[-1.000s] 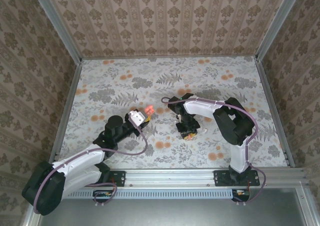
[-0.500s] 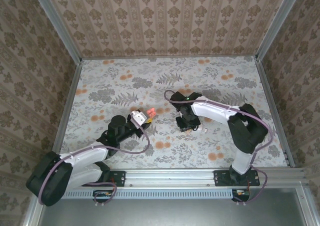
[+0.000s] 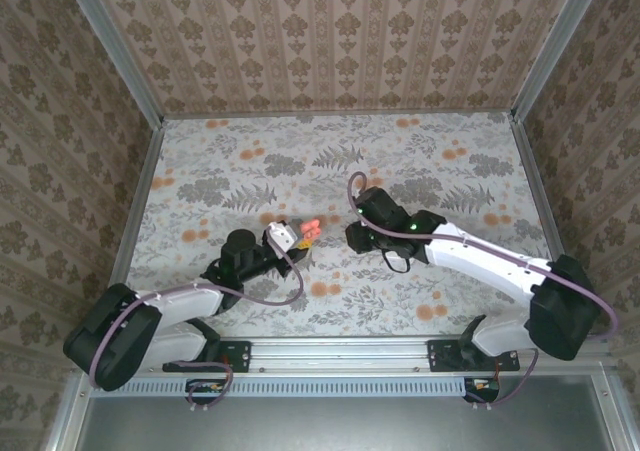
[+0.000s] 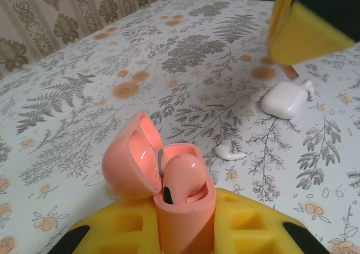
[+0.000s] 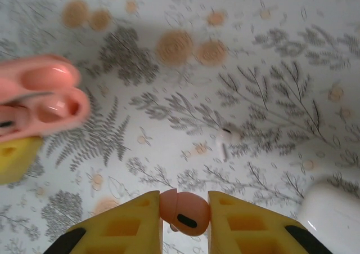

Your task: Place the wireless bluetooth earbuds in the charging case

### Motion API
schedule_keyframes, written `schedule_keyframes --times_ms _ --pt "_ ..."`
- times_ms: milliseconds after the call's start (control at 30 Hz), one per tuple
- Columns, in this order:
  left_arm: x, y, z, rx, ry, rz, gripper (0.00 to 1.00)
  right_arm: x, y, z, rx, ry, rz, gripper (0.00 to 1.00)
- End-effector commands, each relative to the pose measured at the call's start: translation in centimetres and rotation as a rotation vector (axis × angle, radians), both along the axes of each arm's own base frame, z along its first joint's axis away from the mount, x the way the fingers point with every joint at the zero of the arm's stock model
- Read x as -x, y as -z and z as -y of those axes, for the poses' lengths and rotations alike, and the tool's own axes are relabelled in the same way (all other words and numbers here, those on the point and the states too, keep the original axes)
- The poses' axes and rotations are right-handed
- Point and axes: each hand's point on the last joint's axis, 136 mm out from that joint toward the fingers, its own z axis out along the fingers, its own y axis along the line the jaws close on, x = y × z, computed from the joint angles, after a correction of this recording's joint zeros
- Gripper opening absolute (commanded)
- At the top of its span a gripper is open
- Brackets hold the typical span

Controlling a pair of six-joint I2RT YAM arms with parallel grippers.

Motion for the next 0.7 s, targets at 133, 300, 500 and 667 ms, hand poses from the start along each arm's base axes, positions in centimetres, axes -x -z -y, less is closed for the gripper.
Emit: schedule_keyframes --times_ms 133,300,500,667 --pt "0.0 -3.8 2.1 0.124 0.083 0.036 0.09 -1.3 -5.3 -2.6 -0.132 -0.101 0.236 0.23" --pt "0.2 -4.2 2.5 0.158 0.102 0.028 0.08 -1.5 -5.6 -3.9 -0.145 -0.14 0.255 0.23" --pt "0.1 -4.7 2.8 0.168 0.111 0.03 0.09 -2.0 -5.6 -4.8 -0.147 -0.155 0.268 0.24" --pt "0.0 -5.0 2.8 0.184 0.108 0.023 0.09 -2.2 -5.2 -5.4 -0.134 -0.167 0.267 0.24"
